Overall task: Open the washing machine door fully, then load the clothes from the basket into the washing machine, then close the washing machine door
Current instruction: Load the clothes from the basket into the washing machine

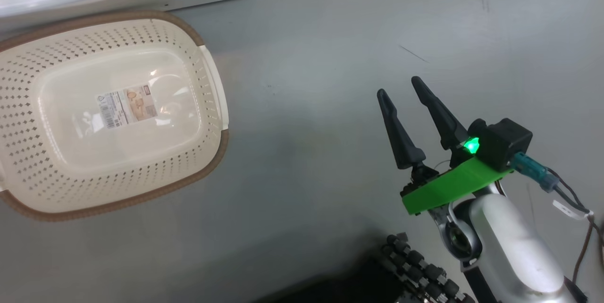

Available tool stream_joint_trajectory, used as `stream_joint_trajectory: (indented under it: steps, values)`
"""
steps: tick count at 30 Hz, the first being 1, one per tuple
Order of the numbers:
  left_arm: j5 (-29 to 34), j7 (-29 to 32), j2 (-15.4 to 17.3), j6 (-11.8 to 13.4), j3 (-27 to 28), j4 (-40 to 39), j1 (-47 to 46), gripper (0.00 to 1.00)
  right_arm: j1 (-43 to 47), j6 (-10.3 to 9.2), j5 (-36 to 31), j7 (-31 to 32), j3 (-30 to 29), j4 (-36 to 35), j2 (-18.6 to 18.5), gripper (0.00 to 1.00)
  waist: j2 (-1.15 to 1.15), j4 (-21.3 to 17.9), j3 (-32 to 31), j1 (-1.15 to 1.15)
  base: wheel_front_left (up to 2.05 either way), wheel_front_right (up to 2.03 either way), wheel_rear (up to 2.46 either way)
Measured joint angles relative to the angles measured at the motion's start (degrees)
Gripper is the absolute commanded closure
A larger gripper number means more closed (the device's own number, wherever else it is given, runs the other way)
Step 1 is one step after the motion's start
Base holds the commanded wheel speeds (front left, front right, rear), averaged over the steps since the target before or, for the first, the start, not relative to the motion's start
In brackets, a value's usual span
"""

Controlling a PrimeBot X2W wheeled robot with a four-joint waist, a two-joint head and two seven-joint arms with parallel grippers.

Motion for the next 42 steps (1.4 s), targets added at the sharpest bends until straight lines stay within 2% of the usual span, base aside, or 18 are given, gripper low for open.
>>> stream_joint_trajectory:
  steps: [10, 19, 27, 42]
  values:
    - [-2.21, -3.13, -2.05, 1.10, 0.34, 1.96, 2.42, 0.00, 0.01, 0.00, -0.10, 0.00, -2.52, 0.16, 0.00, 0.00, 0.00, 2.24, -3.36, 0.00, 0.00, 0.00, 0.00]
    - [-4.32, -5.78, -3.81, 1.58, 1.54, 2.27, 8.51, 0.00, 0.19, 0.00, -0.67, 0.00, -4.65, 0.09, -0.64, 0.00, 0.00, 5.00, -7.62, 0.00, 0.00, 0.00, 0.00]
    - [-5.78, -6.61, -5.38, 1.58, 2.33, -0.75, 16.35, 0.00, 0.96, 0.00, -1.11, 0.00, -6.48, 0.18, -1.75, 0.00, 0.00, 8.08, -12.64, 0.00, 0.00, 0.00, 0.00]
    - [-5.27, -6.78, -5.80, 5.65, 6.98, -21.01, 39.60, 0.00, 8.41, 0.00, -1.62, 0.00, -8.59, 0.57, -3.24, 0.00, 0.00, 12.03, -23.98, -0.01, 0.00, 0.00, 0.00]
